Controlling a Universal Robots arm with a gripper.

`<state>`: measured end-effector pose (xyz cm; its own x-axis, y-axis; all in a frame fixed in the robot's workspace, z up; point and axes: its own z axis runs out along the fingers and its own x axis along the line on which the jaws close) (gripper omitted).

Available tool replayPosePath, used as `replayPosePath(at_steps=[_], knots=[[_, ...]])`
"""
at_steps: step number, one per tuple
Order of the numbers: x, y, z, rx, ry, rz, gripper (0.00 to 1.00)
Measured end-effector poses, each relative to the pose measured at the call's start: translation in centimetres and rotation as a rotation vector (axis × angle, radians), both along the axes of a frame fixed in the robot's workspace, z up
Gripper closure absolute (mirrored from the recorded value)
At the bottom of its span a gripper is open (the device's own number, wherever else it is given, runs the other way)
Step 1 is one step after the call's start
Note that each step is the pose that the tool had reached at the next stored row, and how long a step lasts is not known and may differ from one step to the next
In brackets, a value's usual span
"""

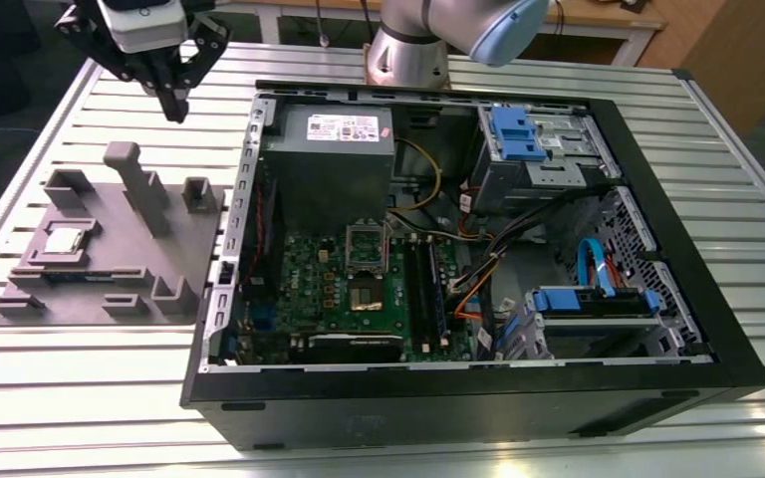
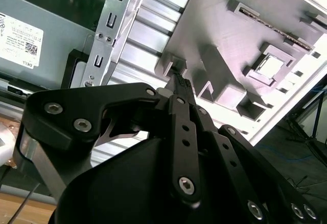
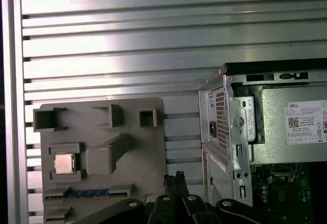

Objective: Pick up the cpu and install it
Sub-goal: 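Reach for the cpu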

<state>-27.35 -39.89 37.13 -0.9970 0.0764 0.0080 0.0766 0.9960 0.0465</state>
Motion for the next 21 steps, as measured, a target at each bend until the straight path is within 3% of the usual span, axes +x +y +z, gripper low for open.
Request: replayPosePath(at_steps=[21], knots=[[-0.54,0.00,-0.15,0.0000,0.0045,0.000,0.90]])
